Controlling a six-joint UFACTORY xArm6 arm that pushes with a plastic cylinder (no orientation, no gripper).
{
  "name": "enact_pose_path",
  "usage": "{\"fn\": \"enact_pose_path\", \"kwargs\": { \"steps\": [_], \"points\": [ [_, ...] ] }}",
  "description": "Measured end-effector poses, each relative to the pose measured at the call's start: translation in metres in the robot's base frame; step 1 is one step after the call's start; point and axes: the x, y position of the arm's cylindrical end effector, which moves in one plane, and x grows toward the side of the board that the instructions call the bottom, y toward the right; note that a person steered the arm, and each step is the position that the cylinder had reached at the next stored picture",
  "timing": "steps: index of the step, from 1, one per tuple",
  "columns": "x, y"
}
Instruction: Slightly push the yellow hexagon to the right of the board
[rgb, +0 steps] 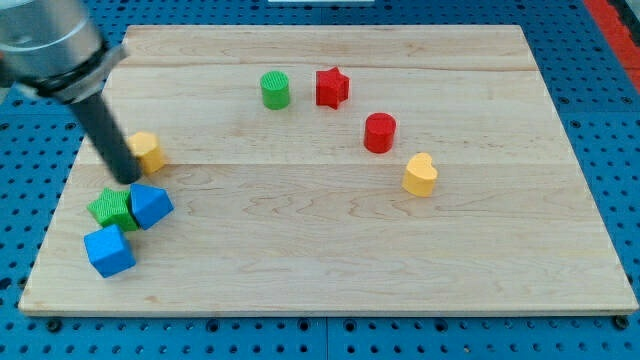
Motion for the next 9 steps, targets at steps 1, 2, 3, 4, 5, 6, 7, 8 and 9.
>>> {"fn": "enact_pose_path", "kwargs": {
  "steps": [1,2,3,4,5,6,7,8,9],
  "points": [
    [-0.050,0.052],
    [-0.013,0.055],
    [0.007,-0.023],
    [-0.064,-0.034],
    [-0.081,-0.006],
    [-0.083,-0.003],
    [-0.073,-0.011],
    [-0.072,-0.006],
    [-0.072,0.011]
  ]
}}
